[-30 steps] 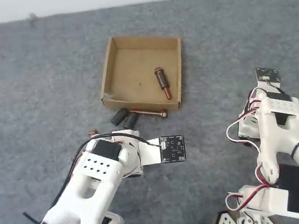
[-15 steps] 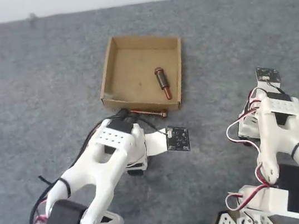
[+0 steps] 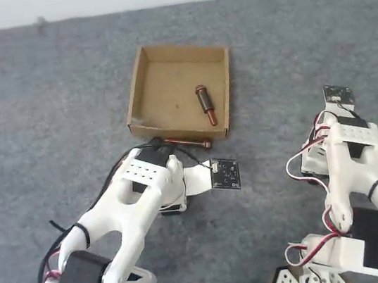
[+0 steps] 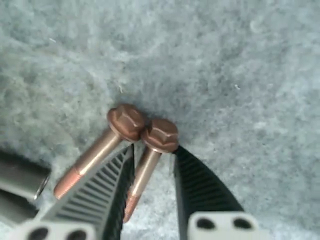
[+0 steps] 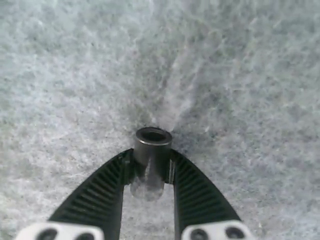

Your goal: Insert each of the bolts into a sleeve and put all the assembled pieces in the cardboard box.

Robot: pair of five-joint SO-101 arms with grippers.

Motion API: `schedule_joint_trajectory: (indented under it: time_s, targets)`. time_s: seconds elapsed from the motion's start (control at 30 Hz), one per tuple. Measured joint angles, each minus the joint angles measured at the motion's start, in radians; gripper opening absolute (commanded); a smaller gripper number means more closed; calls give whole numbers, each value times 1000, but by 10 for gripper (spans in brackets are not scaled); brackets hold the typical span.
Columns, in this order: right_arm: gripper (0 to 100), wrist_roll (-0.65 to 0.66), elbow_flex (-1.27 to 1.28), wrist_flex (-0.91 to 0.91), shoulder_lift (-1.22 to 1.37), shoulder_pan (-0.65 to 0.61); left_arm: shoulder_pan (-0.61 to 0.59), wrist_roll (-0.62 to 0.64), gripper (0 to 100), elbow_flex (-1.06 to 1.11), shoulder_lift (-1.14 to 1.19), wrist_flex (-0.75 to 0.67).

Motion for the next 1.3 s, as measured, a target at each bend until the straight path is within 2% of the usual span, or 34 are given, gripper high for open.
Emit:
schedule_joint_trajectory:
  time_s: [0.23,0.37,0.57,0.67,0.77,0.87,1.07,1.3]
  targets:
    - [6,0,0,0,0,0,0,26,72,0,0,17]
    - [6,0,0,0,0,0,3,140,73,0,0,23]
    - [6,0,0,0,0,0,94,450,80,0,0,25]
    - [6,0,0,0,0,0,133,652,138,0,0,25]
    - [6,0,0,0,0,0,137,865,191,0,0,25]
    - [6,0,0,0,0,0,110,1020,170,2,0,3]
    - [6,0,0,0,0,0,81,1051,90,2,0,-49]
    - [6,0,0,0,0,0,81,1037,42,3,0,-71]
